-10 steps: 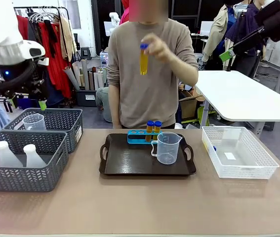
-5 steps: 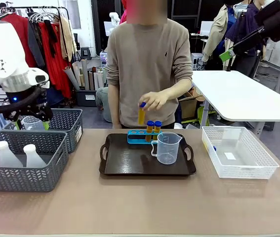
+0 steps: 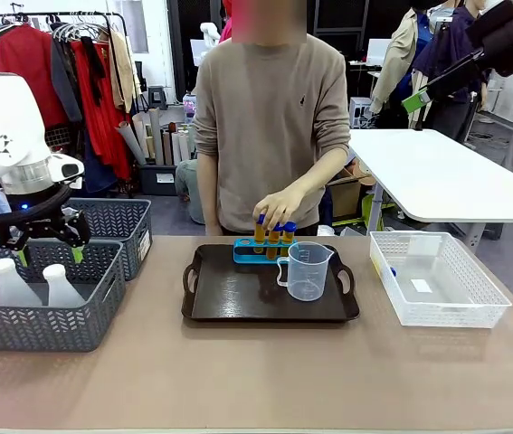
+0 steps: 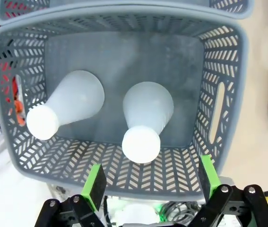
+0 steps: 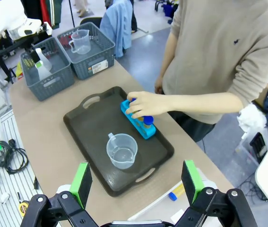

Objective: Prepare the laboratory tools.
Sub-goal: Pick up one Small flask and place it on the Handle tray.

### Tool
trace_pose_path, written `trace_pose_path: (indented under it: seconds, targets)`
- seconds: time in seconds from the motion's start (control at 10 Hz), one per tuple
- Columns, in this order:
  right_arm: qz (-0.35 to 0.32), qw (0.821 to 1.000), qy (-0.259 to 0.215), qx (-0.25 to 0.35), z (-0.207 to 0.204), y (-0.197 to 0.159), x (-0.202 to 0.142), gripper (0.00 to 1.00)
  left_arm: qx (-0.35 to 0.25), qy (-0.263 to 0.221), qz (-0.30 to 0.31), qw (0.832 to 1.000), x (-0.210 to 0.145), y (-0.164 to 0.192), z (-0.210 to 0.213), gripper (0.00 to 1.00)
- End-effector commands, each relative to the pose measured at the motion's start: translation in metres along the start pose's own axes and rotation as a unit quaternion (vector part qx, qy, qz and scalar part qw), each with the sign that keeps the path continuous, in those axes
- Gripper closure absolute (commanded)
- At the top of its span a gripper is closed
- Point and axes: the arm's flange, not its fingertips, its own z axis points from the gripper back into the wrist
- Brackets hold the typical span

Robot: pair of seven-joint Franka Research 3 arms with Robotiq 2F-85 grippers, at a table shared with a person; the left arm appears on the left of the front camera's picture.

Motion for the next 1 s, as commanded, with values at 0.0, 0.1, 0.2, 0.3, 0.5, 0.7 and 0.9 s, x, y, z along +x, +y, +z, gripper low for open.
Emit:
trace_pose_path:
  seconds: [0.0, 0.1, 0.2, 0.3, 0.5, 0.7, 0.9]
  targets:
    - [0.0, 1.0, -0.006, 0.003, 0.0, 0.001, 0.0, 0.0, 0.005, -0.009, -0.006, 1.0, 0.002, -0.002, 0.004, 0.0]
    - [0.0, 1.0, -0.006, 0.003, 0.0, 0.001, 0.0, 0.0, 0.005, -0.009, -0.006, 1.0, 0.002, -0.002, 0.004, 0.0]
    - [0.0, 1.0, -0.006, 0.003, 0.0, 0.001, 0.0, 0.0, 0.0, -0.001, -0.002, 1.0, 0.0, -0.001, 0.001, 0.0]
    - [0.0, 1.0, -0.006, 0.003, 0.0, 0.001, 0.0, 0.0, 0.013, -0.002, -0.057, 0.998, 0.006, -0.001, -0.004, 0.0]
    - [0.0, 1.0, -0.006, 0.003, 0.0, 0.001, 0.0, 0.0, 0.001, 0.009, -0.055, 0.998, 0.009, 0.007, -0.022, 0.0]
    - [0.0, 1.0, -0.006, 0.003, 0.0, 0.001, 0.0, 0.0, -0.001, 0.014, -0.046, 0.999, 0.008, 0.015, -0.038, 0.0]
    - [0.0, 1.0, -0.006, 0.003, 0.0, 0.001, 0.0, 0.0, -0.008, 0.01, -0.036, 0.999, 0.011, 0.019, -0.044, 0.0]
